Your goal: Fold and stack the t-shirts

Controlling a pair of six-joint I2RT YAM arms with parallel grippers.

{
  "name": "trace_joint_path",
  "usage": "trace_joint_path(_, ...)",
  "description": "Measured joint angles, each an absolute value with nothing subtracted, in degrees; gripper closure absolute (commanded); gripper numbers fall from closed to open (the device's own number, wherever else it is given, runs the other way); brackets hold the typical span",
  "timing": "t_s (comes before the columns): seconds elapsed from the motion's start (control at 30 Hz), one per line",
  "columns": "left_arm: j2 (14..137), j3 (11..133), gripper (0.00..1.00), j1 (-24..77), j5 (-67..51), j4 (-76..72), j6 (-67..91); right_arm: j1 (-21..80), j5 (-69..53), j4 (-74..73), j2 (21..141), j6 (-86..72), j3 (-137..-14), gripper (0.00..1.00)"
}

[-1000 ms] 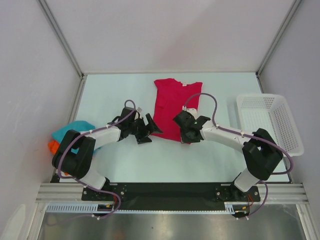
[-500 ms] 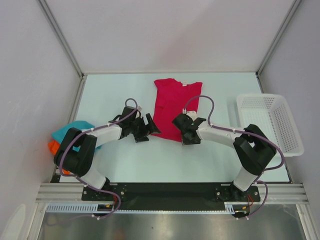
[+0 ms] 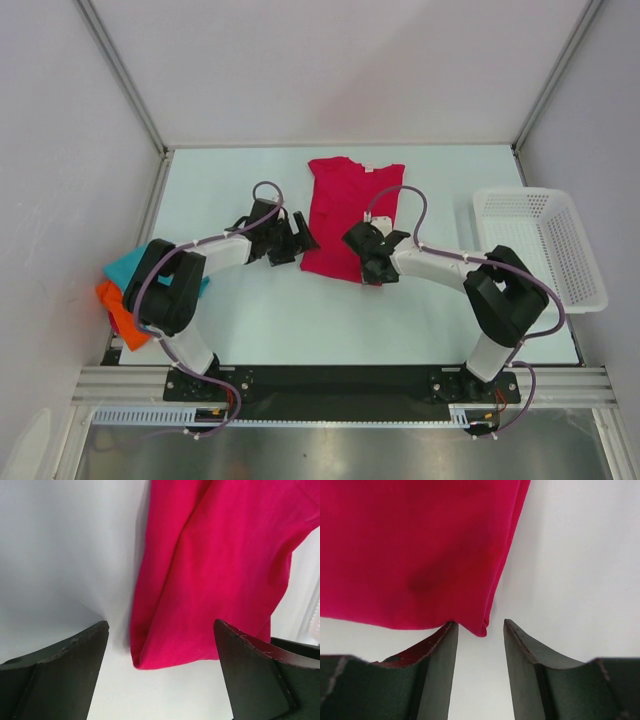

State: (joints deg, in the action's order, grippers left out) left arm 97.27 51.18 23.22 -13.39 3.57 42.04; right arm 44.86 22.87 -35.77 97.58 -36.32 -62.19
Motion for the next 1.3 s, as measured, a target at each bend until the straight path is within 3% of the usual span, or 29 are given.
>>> trace_joint_path(0.37, 98.4, 51.0, 0.1, 23.2, -14.4, 0.5, 42.5, 43.4, 22.8, -35.1, 99.8, -36.3, -62.4, 0.54)
trace_joint_path(0.47, 98.4, 50.5, 0.18, 23.2, -15.1, -0.4, 42.6, 43.2, 22.7, -34.7, 99.9, -36.3, -62.4, 0.55)
trace_joint_path(0.63, 98.4, 48.8, 0.5, 23.1, -16.5, -1.4, 43.4, 43.0, 22.2, -33.4, 100.8, -36.4, -62.4, 0.59)
trace_joint_path(0.83, 98.3, 47.1, 0.53, 23.1, -18.6, -1.8, 44.1, 43.0, 21.7, -32.6, 101.2, -36.4, -62.3, 0.6)
trace_joint_path(0.9, 98.3, 46.7, 0.66, 23.1, -19.3, -2.4, 44.5, 43.1, 21.7, -32.5, 101.2, -36.4, -62.3, 0.64)
trace_joint_path(0.93, 98.3, 46.5, 0.71, 23.1, -19.7, -2.6, 44.9, 43.1, 21.7, -32.3, 101.2, -36.5, -62.2, 0.67)
trace_joint_path(1.0, 98.3, 45.6, 0.81, 23.1, -20.4, -3.1, 45.2, 43.1, 21.4, -31.7, 101.2, -36.5, -62.0, 0.97)
trace_joint_path(1.1, 98.4, 43.0, 1.0, 23.1, -22.5, -5.6, 46.6, 43.2, 20.4, -30.6, 101.2, -36.5, -61.9, 1.0)
trace_joint_path(1.3, 99.9, 40.1, 1.0, 22.6, -27.3, -12.8, 49.5, 43.3, 20.1, -28.9, 99.9, -36.6, -60.2, 1.0)
